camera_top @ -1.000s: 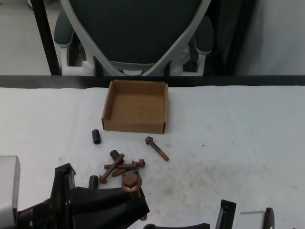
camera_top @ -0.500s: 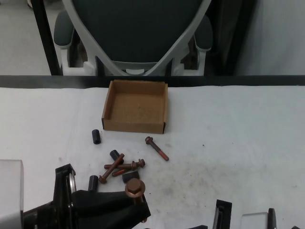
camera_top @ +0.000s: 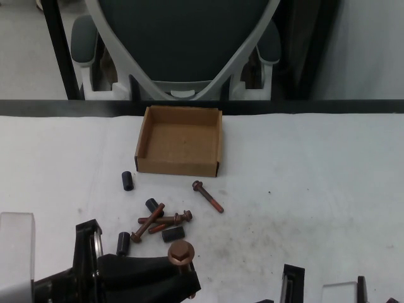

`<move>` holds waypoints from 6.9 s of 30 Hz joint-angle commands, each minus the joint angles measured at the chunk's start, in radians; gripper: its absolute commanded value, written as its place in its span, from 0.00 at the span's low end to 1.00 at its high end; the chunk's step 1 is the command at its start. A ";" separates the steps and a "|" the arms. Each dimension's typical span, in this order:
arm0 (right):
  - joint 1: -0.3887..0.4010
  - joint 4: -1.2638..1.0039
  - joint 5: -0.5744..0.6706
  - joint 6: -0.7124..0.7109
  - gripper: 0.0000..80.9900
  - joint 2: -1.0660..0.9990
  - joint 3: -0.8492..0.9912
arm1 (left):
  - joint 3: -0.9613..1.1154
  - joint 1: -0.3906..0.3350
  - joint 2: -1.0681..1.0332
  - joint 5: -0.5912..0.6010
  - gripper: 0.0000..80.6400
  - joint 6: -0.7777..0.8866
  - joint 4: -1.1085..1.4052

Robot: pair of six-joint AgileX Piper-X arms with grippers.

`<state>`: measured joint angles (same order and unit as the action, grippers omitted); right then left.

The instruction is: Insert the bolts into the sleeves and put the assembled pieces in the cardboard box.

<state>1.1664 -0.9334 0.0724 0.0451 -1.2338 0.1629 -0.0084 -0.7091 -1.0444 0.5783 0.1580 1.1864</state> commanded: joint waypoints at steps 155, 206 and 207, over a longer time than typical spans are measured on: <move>0.003 0.457 0.031 0.353 0.00 0.008 0.010 | 0.529 -0.002 -0.043 -0.578 0.61 -1.776 -1.833; 0.003 0.457 0.031 0.337 0.00 0.008 0.010 | 0.566 -0.051 -0.410 -0.606 0.44 -1.804 -1.625; 0.003 0.457 0.031 0.337 0.00 0.008 0.010 | 0.566 -0.051 -0.417 -0.606 0.42 -1.804 -1.628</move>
<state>1.1724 -0.4713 0.1005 0.3912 -1.2338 0.1629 0.5558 -0.7561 -1.4317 -0.0284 -1.6441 -0.4419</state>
